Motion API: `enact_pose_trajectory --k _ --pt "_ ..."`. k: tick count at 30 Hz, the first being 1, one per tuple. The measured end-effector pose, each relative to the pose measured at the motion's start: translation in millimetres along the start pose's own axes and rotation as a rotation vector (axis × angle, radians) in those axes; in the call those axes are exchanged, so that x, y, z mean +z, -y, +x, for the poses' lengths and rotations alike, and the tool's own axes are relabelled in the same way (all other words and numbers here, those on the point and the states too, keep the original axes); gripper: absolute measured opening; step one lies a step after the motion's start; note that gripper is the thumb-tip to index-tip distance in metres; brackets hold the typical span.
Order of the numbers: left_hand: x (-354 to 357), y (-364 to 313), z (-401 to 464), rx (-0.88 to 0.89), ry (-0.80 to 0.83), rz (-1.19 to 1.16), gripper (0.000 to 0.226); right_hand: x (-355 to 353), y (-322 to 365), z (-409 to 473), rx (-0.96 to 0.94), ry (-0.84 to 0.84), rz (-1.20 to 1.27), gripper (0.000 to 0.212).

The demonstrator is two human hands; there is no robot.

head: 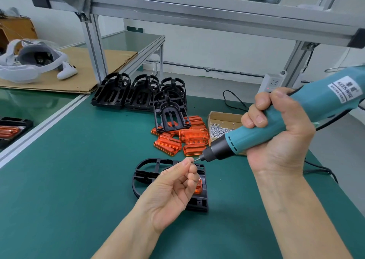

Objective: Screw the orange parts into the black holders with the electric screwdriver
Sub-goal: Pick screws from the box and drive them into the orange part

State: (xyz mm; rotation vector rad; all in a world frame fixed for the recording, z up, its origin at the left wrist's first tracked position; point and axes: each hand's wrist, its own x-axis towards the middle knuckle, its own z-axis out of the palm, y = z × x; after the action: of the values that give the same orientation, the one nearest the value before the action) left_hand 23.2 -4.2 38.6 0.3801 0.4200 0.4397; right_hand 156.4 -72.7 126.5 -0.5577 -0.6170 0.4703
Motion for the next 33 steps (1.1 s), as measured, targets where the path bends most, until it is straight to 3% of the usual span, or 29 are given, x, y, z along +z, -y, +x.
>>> enact_pose_trajectory --k 6,13,19,22,24,26,29,31,33 --pt "-4 3 5 0.169 -0.014 0.187 0.006 -1 -2 -3 -0.026 -0.025 -0.009 0.012" --pt "-7 2 6 0.19 -0.002 0.273 0.013 -8 -5 -3 -0.004 -0.094 -0.009 0.011" --pt "-5 -4 5 0.158 0.072 0.331 0.041 -11 -3 2 -0.01 -0.128 0.004 0.01" --pt "-9 -8 3 0.127 0.027 0.324 0.06 -13 -1 5 -0.014 -0.121 0.006 0.011" --pt "-14 -11 1 0.177 -0.024 0.351 0.06 -16 -2 6 -0.007 -0.108 -0.001 0.011" --pt "-20 -13 0 0.32 -0.117 0.543 0.045 -19 -5 6 0.004 -0.088 -0.022 0.012" --pt "-32 -10 -1 0.567 -0.25 1.154 0.025 -24 -12 5 0.032 -0.044 -0.067 0.019" --pt "-41 -6 0 0.695 -0.16 1.613 0.03 -27 -17 5 0.062 -0.012 -0.104 0.023" --pt "-44 1 1 0.666 -0.033 1.948 0.041 -30 -22 4 0.085 0.017 -0.142 0.023"
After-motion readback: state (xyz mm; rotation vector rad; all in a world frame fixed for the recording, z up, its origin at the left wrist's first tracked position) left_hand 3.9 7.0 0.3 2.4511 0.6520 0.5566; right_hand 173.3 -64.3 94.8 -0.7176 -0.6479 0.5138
